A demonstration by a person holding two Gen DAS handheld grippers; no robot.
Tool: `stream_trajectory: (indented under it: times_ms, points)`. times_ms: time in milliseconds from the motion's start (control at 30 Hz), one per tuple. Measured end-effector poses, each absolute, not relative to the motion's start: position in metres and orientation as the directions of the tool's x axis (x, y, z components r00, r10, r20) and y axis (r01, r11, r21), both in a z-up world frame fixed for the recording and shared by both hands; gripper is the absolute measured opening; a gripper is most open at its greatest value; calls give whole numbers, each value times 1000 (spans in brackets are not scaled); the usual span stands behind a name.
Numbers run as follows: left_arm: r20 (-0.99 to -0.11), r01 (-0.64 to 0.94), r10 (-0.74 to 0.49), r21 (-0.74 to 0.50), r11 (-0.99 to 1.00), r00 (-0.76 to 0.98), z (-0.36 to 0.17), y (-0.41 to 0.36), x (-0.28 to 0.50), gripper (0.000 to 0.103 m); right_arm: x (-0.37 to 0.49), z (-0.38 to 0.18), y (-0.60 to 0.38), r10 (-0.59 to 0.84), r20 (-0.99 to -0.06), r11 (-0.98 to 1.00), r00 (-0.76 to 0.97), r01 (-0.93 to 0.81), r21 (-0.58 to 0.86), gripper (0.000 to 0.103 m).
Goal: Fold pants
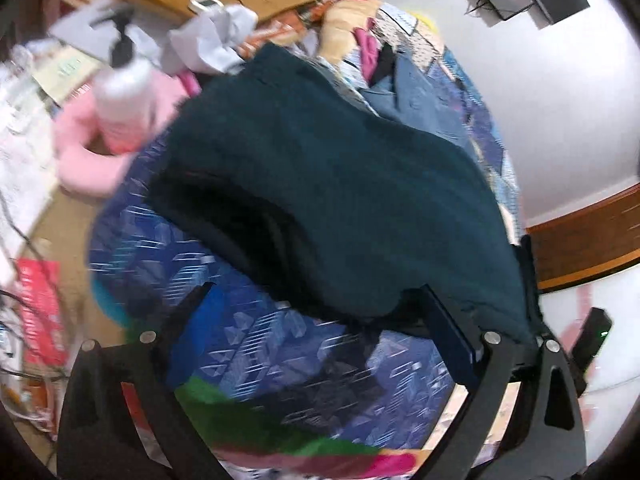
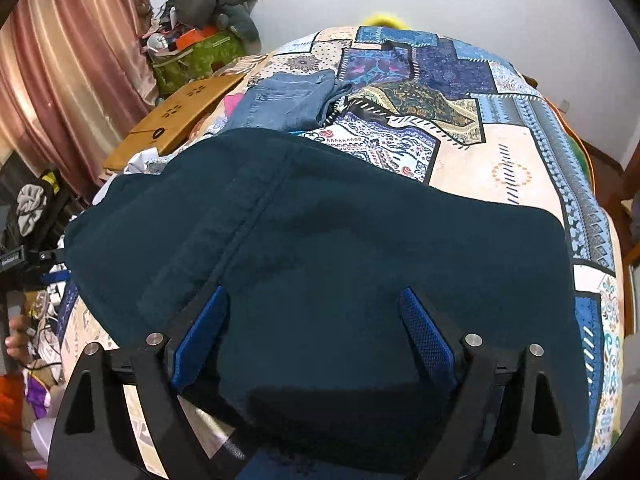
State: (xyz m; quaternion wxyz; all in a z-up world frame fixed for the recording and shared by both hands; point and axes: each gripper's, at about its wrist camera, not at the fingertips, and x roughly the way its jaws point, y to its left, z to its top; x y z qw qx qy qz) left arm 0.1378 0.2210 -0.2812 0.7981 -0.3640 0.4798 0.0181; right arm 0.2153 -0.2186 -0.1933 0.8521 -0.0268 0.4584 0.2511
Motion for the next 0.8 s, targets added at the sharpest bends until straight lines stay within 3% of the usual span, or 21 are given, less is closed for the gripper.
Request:
stream_trajectory:
  times_ms: [133, 233, 300, 333, 400, 467, 667, 800]
  points:
    - [-737, -366, -393, -636, 679, 550, -292, 226, 157, 98, 216, -193, -217, 405, -796, 871, 451, -454, 186, 87]
    - [-750, -393, -373, -622, 677, 546, -298, 234, 174, 95, 215, -193, -217, 409, -791, 871, 454, -452, 191, 87]
    - [-800, -424, -303, -548, 721, 518, -299, 236, 183, 71, 215, -194, -218, 414, -788, 871, 456, -449, 198, 87]
    - [-819, -434, -271, -513, 740, 507, -299, 236, 189, 66, 215, -194, -219, 415, -787, 872, 457, -447, 200, 87]
    - [-834, -456, -224, -477, 752, 504, -299, 238, 196, 43, 215, -194, -219, 414, -786, 873, 459, -444, 201, 87]
    - [-843, -460, -153, -423, 781, 515, -289, 238, 201, 34, 215, -192, -219, 415, -786, 874, 459, -440, 205, 87]
    - [-796, -451, 121, -205, 869, 594, -222, 230, 195, 28, 211, -181, -239, 434, -760, 878, 483, -414, 239, 87]
    - [-718, -427, 203, -145, 892, 666, -168, 223, 196, 27, 207, -173, -272, 412, -750, 900, 518, -359, 247, 87]
